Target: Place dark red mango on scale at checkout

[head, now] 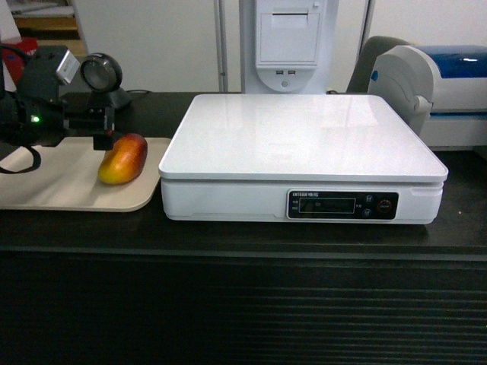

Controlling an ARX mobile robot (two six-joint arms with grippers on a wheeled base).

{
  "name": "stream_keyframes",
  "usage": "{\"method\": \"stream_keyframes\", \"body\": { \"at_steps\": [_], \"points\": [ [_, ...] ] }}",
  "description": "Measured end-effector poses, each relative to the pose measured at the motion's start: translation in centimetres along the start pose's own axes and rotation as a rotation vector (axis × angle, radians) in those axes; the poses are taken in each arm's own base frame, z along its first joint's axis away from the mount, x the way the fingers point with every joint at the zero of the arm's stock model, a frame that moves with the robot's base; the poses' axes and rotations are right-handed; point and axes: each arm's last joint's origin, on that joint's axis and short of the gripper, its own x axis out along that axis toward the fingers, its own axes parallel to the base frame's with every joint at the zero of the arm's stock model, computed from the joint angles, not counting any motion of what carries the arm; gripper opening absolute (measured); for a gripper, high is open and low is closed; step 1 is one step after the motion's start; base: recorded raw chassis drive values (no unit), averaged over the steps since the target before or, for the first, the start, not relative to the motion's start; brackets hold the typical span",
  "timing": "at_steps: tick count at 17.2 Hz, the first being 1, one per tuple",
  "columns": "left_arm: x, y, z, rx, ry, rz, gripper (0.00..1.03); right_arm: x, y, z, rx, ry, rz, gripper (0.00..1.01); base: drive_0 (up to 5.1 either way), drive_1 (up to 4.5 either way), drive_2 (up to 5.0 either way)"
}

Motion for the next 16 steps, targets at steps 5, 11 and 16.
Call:
{"method": "stream_keyframes", "body": {
  "at_steps": [5,11,16],
  "points": [
    [3.4,-0.1,1.2,0.026,0.041,-0.017,0.98,0.0,0.0,0.0,0.0,0.0,0.0,0.98,0.0,0.0,0.0],
    [5.8,-1.0,0.4,0.025,0.157,-0.043,0.98,0.0,0.0,0.0,0.0,0.0,0.0,0.98,0.0,0.0,0.0],
    [6.2,-1.3,-0.6,0.033,0.211,-0.057,0.98,0.0,0.0,0.0,0.0,0.0,0.0,0.98,0.0,0.0,0.0]
  ]
}}
